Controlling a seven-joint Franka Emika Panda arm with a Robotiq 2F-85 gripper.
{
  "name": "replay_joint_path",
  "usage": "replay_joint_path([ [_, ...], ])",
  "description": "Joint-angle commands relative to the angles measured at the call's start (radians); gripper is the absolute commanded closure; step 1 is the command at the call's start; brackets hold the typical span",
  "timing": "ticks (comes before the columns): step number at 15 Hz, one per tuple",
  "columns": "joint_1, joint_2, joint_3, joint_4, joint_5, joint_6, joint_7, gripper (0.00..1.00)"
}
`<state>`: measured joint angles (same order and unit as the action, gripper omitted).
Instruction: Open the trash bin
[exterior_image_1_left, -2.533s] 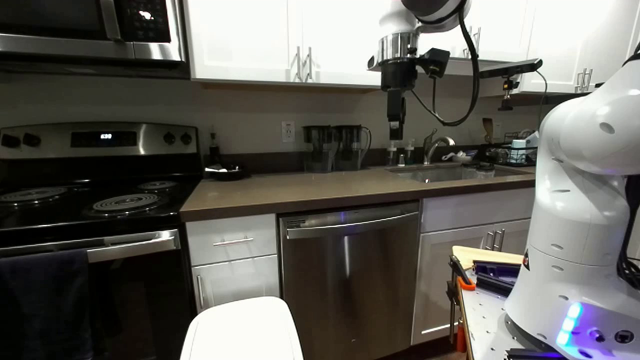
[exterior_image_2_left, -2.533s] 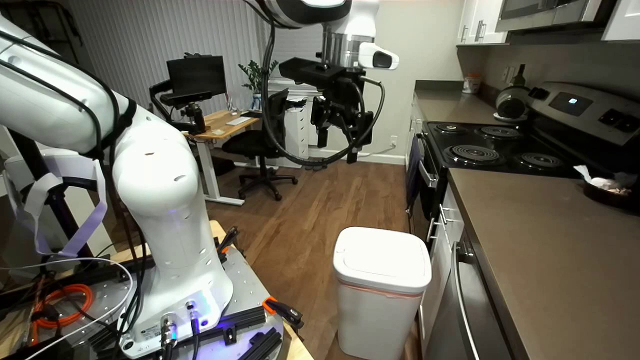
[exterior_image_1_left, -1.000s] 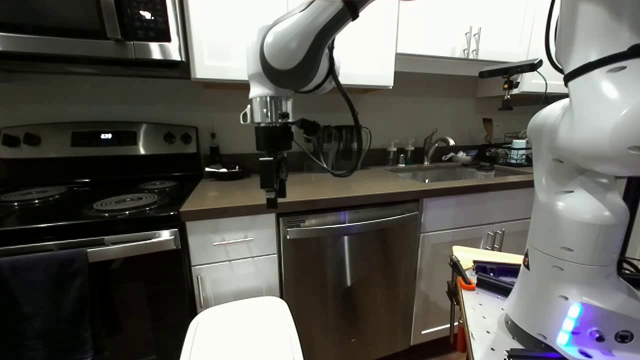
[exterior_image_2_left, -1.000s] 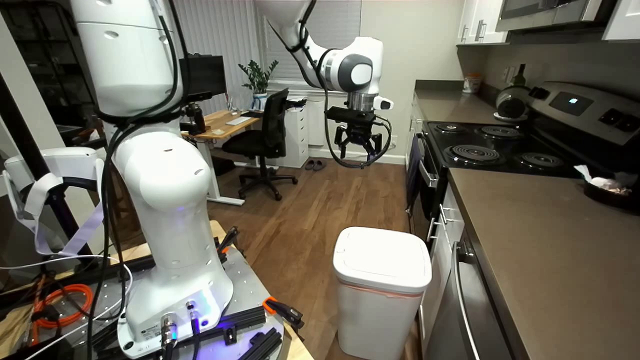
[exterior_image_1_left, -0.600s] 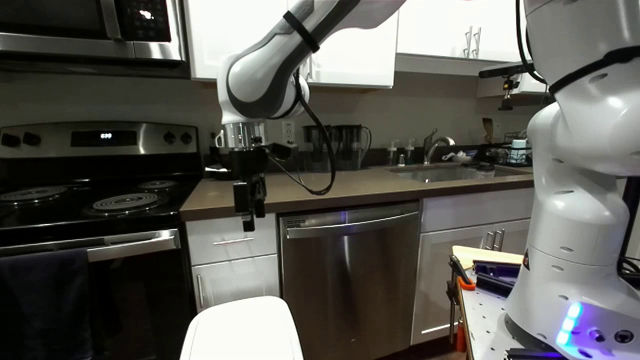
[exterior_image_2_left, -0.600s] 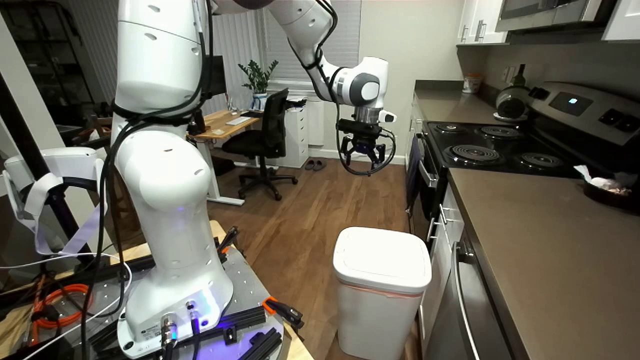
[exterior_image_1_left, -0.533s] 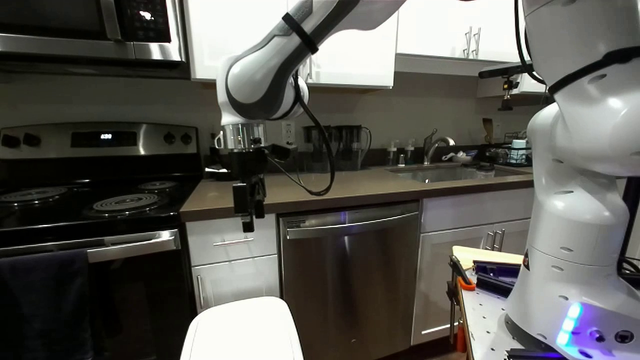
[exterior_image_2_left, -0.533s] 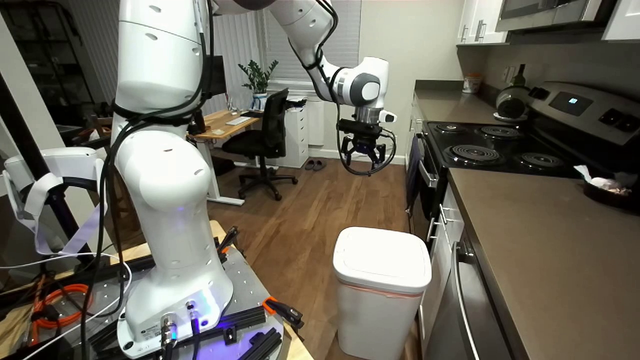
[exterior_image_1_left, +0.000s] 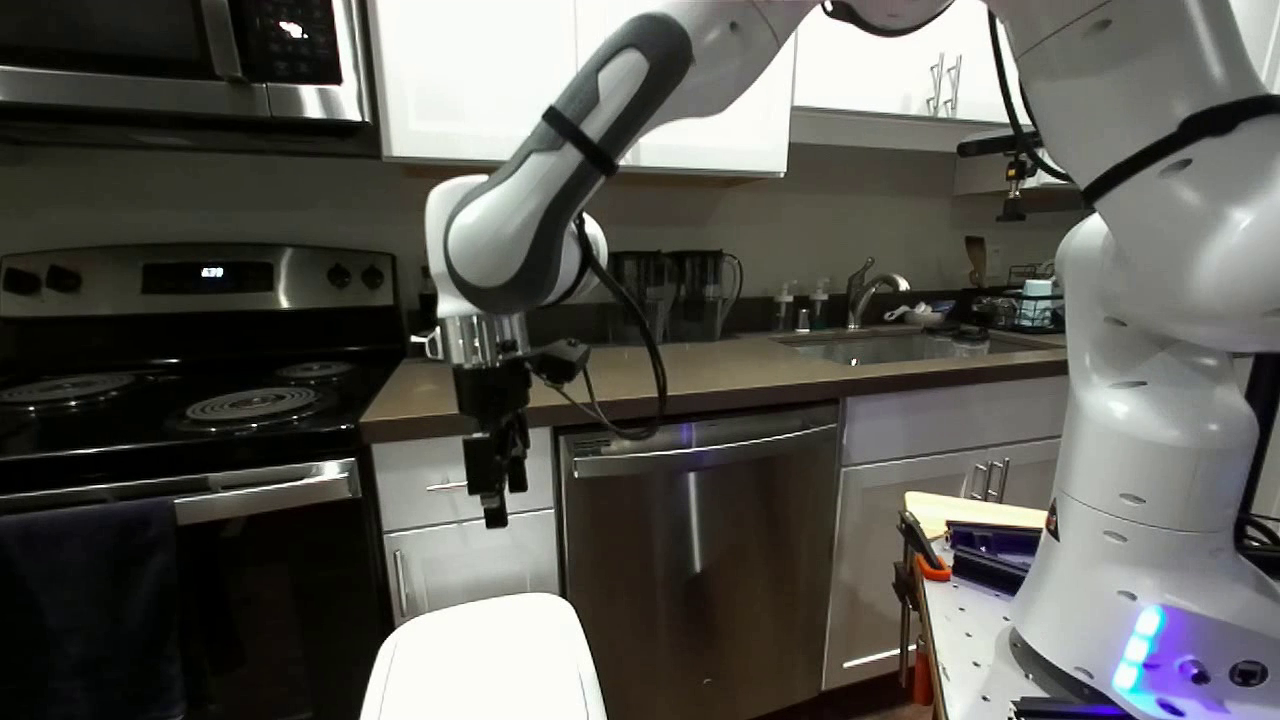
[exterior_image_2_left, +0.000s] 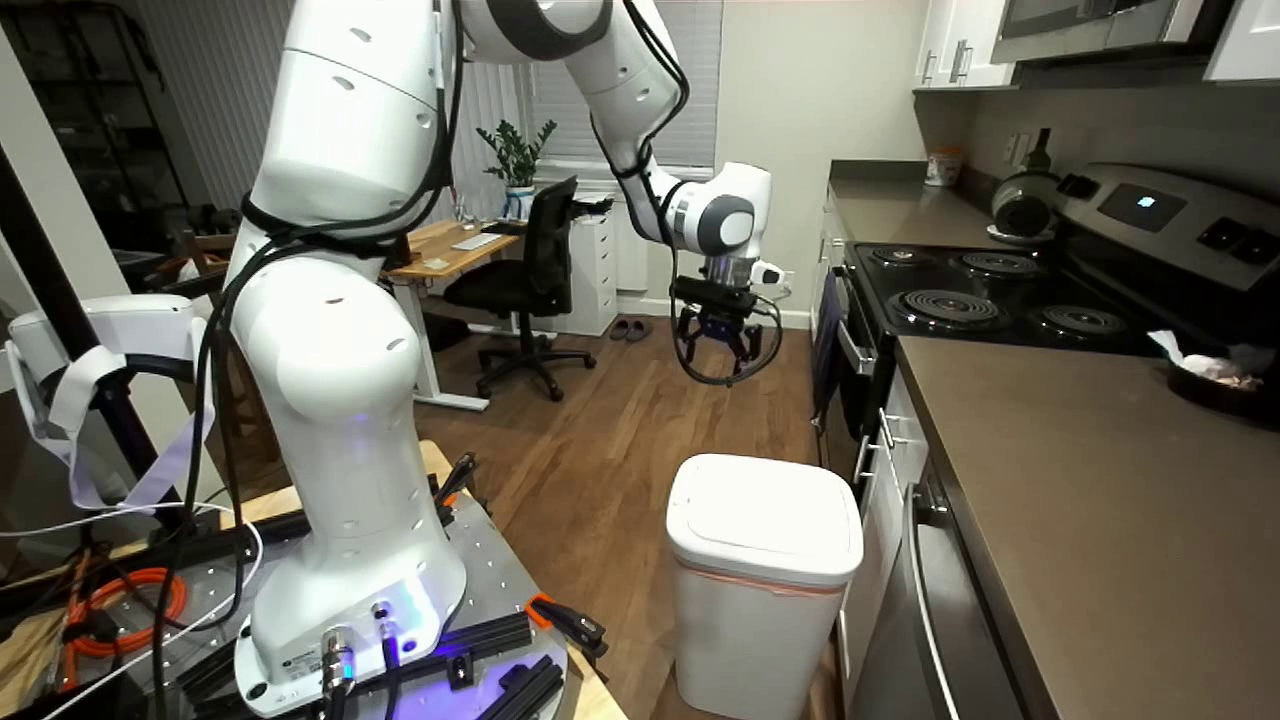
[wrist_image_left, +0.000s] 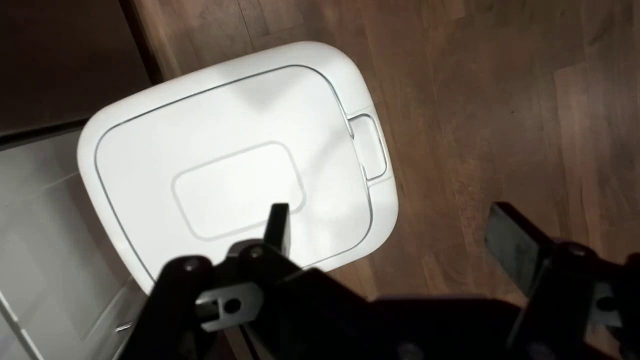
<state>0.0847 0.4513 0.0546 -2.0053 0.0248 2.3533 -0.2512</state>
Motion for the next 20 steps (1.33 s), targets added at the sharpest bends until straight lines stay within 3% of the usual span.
replay_joint_path([
  [1, -0.032, 0.186, 0.043, 0.115, 0.001, 0.091, -0.035, 0.00],
  [4, -0.038, 0.311, 0.054, 0.208, -0.014, 0.131, -0.036, 0.00],
  [5, -0.044, 0.353, 0.064, 0.247, -0.012, 0.127, -0.048, 0.25],
  [6, -0.046, 0.385, 0.069, 0.277, -0.015, 0.122, -0.053, 0.26],
  [16, -0.046, 0.628, 0.123, 0.532, -0.010, 0.025, -0.081, 0.93],
  [18, -0.043, 0.668, 0.125, 0.576, -0.011, -0.009, -0.081, 1.00],
  [20, -0.039, 0.706, 0.127, 0.617, -0.010, -0.040, -0.080, 1.00],
])
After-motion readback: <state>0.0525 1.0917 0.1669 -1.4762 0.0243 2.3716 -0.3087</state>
